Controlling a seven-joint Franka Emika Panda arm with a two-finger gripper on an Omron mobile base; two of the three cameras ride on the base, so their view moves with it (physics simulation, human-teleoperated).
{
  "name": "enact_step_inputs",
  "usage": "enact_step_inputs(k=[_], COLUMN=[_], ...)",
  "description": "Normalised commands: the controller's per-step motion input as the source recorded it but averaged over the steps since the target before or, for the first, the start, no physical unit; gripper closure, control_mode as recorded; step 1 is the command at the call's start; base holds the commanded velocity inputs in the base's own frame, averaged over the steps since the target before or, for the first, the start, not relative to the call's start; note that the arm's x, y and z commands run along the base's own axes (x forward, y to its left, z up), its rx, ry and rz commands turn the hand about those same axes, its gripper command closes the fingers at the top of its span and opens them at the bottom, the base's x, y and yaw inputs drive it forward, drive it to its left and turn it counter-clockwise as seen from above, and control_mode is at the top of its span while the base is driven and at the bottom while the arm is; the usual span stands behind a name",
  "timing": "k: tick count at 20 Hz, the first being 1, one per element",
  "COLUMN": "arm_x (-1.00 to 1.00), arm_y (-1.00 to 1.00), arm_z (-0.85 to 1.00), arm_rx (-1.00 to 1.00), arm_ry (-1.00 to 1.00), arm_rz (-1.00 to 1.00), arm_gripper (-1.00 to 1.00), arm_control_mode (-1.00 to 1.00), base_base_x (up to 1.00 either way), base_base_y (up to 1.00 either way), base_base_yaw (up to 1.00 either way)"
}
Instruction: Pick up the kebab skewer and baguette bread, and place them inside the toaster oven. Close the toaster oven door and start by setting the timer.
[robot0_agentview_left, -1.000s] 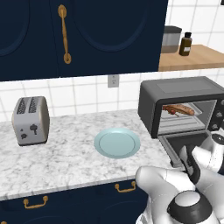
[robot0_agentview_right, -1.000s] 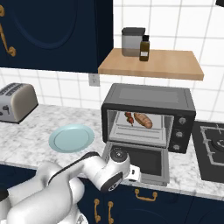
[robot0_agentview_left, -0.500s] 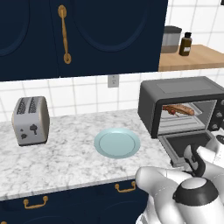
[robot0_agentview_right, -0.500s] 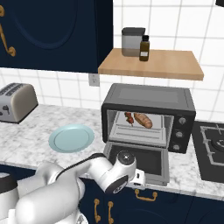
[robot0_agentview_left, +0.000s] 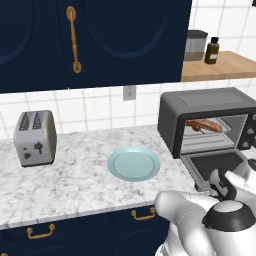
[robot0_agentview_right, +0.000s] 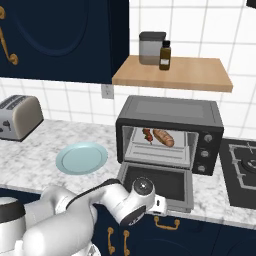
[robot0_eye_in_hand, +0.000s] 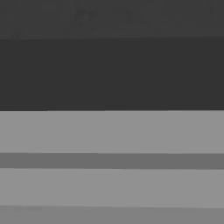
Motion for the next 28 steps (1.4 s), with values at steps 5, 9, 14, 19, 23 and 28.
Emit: enact_step_inputs(k=[5, 9, 14, 19, 23, 28], arm_x=[0.58, 0.59, 0.68, 0.87, 0.99, 1.00], arm_y=[0.00, 0.00, 0.00, 0.02, 0.00, 0.04], arm_z=[0.28, 0.85, 0.96, 0.60, 0.29, 0.19], arm_rx=[0.00, 0.01, 0.03, 0.05, 0.11, 0.12], arm_ry=[-0.01, 0.00, 0.00, -0.04, -0.16, -0.19], arm_rz=[0.00, 0.00, 0.00, 0.00, 0.00, 0.00], arm_gripper=[-1.00, -1.00, -1.00, -1.00, -1.00, -1.00], arm_control_mode=[-1.00, -1.00, -1.00, -1.00, -1.00, -1.00], base_base_x=[0.00, 0.00, 0.00, 0.00, 0.00, 0.00], base_base_y=[0.00, 0.00, 0.00, 0.00, 0.00, 0.00], base_base_yaw=[0.00, 0.00, 0.00, 0.00, 0.00, 0.00])
